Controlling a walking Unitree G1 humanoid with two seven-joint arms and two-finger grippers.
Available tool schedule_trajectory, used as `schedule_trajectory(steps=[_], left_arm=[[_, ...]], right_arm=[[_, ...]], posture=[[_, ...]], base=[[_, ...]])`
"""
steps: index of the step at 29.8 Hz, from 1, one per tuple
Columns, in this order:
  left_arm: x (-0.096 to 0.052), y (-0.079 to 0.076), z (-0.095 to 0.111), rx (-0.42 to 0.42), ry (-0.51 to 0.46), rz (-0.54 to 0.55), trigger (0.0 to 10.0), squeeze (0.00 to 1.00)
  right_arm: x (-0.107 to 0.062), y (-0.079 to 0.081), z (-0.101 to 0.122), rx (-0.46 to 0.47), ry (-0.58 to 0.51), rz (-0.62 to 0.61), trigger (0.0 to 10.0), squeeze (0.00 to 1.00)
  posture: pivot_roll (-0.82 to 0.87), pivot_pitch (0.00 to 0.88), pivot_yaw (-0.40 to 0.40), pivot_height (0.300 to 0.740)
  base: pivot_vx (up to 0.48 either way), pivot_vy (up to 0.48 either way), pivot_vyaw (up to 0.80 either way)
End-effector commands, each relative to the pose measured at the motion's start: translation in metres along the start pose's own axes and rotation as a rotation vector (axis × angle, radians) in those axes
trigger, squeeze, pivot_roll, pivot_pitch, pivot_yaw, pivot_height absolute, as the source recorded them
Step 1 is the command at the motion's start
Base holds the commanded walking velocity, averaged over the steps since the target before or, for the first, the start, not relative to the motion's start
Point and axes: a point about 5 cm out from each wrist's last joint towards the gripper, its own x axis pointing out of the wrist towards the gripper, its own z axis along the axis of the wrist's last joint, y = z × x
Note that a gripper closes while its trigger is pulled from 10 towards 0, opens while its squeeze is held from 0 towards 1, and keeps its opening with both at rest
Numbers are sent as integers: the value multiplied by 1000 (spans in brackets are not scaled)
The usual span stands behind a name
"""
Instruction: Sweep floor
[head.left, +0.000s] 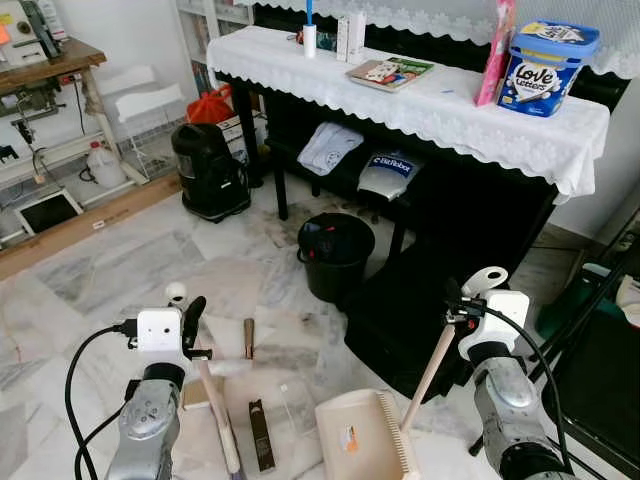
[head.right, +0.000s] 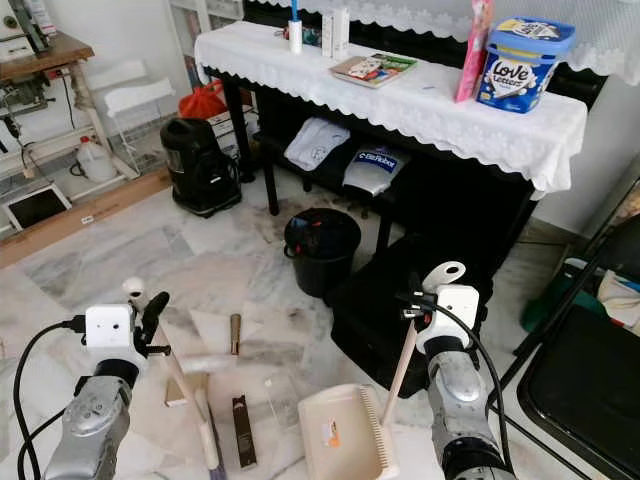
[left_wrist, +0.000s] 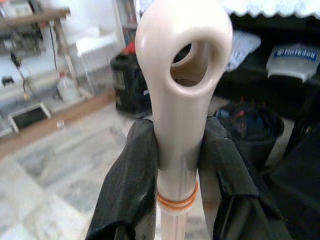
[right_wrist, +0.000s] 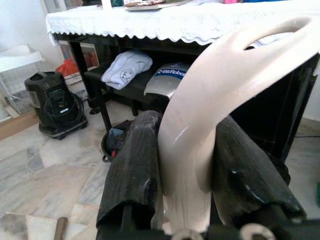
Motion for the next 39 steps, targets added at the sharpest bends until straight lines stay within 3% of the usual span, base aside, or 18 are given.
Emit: schedule_trajectory(steps=[1, 10, 15, 20, 34, 39], left_arm=[[9, 6, 24, 33, -94, -6, 10000, 0], [2, 5, 4, 31, -8, -34, 10000, 0], [3, 1, 2, 31, 2, -54, 10000, 0], [7, 0, 3, 30, 2, -66, 10000, 0], [6, -1, 3, 20, 0, -59, 10000, 0], [5, -2, 1, 18, 5, -62, 10000, 0]], right_arm=[[3, 2, 8, -3, -43, 5, 10000, 0], [1, 4, 4, -30, -33, -8, 10000, 0], [-6, -1, -3, -39, -5, -35, 10000, 0], [-16, -6, -14, 54, 41, -54, 10000, 0], [-23, -5, -23, 55, 112, -7, 10000, 0], [-29, -4, -34, 51, 206, 53, 10000, 0]], posture=[[-31, 0, 37, 740], [-50, 0, 52, 740], [-60, 0, 58, 740], [-72, 0, 60, 740], [-61, 0, 45, 740], [-67, 0, 46, 740]], base=[[0, 0, 0], [0, 0, 0], [0, 0, 0], [0, 0, 0], [0, 0, 0], [0, 0, 0]])
